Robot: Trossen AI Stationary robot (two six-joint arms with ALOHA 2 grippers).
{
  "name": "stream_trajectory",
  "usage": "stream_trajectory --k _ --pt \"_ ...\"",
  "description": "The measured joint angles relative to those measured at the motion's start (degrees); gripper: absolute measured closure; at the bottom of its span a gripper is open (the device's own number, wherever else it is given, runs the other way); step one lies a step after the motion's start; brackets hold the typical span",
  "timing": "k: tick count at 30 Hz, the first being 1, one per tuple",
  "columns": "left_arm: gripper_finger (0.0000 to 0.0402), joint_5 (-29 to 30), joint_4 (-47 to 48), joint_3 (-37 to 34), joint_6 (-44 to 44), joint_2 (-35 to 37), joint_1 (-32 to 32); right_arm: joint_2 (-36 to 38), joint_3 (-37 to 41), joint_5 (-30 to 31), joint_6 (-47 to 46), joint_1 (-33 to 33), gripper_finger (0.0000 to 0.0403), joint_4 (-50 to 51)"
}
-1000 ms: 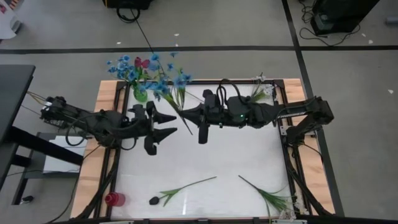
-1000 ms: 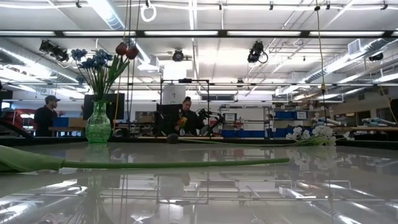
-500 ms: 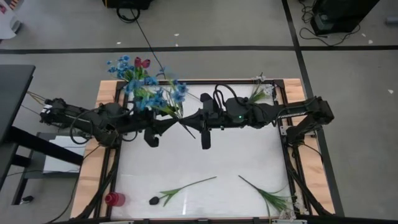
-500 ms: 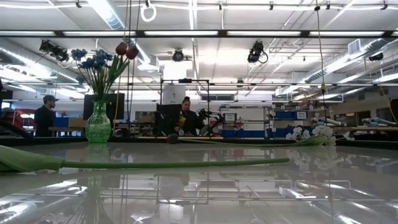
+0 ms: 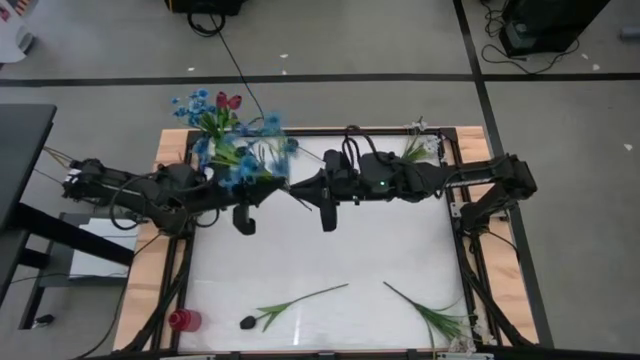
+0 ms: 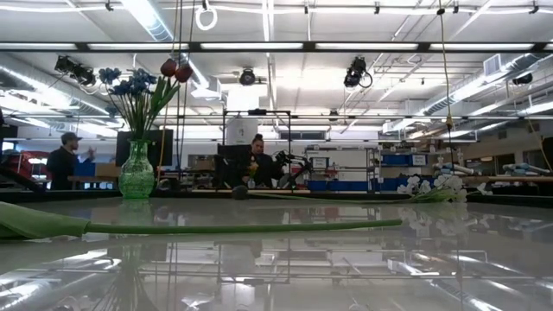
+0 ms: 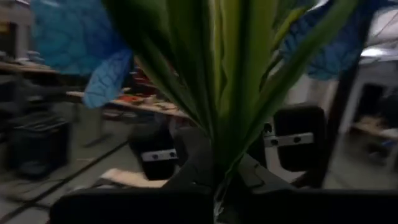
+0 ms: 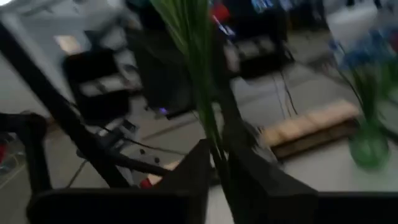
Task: Sort flowers into vase by color
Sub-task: Put the blue flowers into the green vase
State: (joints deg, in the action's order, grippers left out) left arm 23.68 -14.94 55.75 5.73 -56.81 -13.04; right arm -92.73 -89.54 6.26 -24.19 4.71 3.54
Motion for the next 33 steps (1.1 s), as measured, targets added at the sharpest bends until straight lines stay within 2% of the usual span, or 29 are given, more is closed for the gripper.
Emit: stream_trajectory --k 4,7,11,13,19,27,33 --pt "0.0393 7.6 8.0 0.0 0.1 3.2 0.1 0.0 0.0 1.4 -6.5 -1.7 0.0276 7.2" --pt "0.0393 15.7 14.6 0.0 0.1 6.3 0.1 0.1 0.0 2.5 -12.0 -3.1 0.0249 15.0" --pt "0.0390 30.7 26.3 0.0 3.1 11.6 0.4 0.1 0.1 2.7 -13.3 -4.4 0.0235 23.5" --pt "0.0388 36.1 33.5 0.0 5.8 14.1 1.5 0.1 0.1 2.7 -13.3 -4.7 0.0235 25.7" --pt "0.0386 43.5 54.4 0.0 19.4 19.4 5.9 0.0 0.1 2.7 -8.3 -5.0 0.0235 26.5" --pt "0.0386 58.8 72.3 0.0 34.8 21.4 6.6 0.0 0.1 -1.4 0.0 -7.5 0.0235 26.8" --pt "0.0386 62.5 81.8 0.0 51.3 19.1 6.6 0.1 0.1 -4.2 4.5 -10.7 0.0235 26.8"
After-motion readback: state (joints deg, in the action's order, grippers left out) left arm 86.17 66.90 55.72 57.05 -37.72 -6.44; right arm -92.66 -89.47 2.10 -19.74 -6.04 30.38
